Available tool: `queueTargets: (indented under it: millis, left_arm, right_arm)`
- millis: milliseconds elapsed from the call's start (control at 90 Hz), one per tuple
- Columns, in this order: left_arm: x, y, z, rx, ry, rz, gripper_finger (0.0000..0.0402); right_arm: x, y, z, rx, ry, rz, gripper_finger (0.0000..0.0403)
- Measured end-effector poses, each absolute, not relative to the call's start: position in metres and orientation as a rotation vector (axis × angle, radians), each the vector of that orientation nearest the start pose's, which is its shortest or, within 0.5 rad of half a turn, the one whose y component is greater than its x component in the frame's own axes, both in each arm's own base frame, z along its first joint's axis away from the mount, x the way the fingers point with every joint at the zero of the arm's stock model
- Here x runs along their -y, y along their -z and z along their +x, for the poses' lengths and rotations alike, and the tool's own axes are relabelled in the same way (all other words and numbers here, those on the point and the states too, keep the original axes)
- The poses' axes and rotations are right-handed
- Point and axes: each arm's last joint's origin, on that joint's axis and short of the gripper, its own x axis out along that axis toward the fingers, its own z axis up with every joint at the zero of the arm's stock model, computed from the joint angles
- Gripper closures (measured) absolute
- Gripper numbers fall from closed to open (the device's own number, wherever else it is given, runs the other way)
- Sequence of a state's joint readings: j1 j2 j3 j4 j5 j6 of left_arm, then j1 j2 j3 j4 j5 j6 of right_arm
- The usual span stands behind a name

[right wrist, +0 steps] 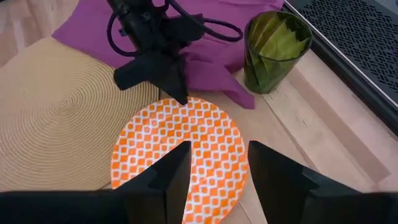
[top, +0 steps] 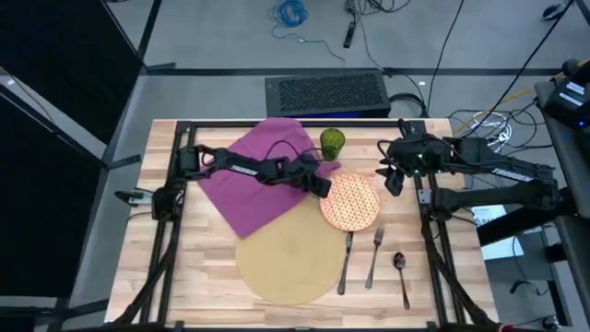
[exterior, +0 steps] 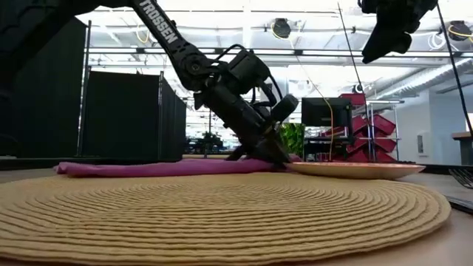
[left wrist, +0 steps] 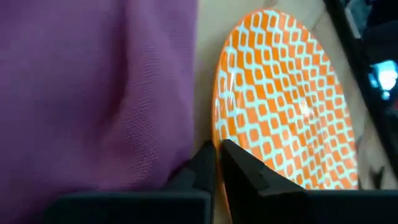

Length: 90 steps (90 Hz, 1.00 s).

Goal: Set table place
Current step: Put the orange plate on the brown placemat

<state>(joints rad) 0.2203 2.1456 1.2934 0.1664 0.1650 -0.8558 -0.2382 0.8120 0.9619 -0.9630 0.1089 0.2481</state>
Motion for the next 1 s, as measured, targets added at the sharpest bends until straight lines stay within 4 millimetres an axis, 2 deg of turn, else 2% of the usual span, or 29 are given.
queueTargets:
  millis: [256, 389, 556, 800, 1000]
  left_arm:
    - [-0.094, -0.137, 0.447, -0.571, -0.278, -0.960, 0.0401]
    - [-0.093, -0.146, 0.446, -0.587, -0.273, -0.956, 0.0401]
    - [-0.085, -0.156, 0.438, -0.675, -0.271, -0.947, 0.0401]
    - [-0.059, -0.162, 0.426, -0.835, -0.280, -0.912, 0.0401]
    - [-0.049, -0.183, 0.418, -0.832, -0.308, -0.853, 0.0401]
  right_arm:
    - [0.035, -0.320, 0.132, -0.783, 0.428, 0.284, 0.0255]
    - [0.035, -0.319, 0.131, -0.797, 0.430, 0.285, 0.0255]
    - [0.035, -0.319, 0.131, -0.801, 0.430, 0.285, 0.0255]
    - [0.035, -0.319, 0.131, -0.803, 0.430, 0.284, 0.0255]
    - [0.035, -0.319, 0.131, -0.806, 0.429, 0.283, 0.0255]
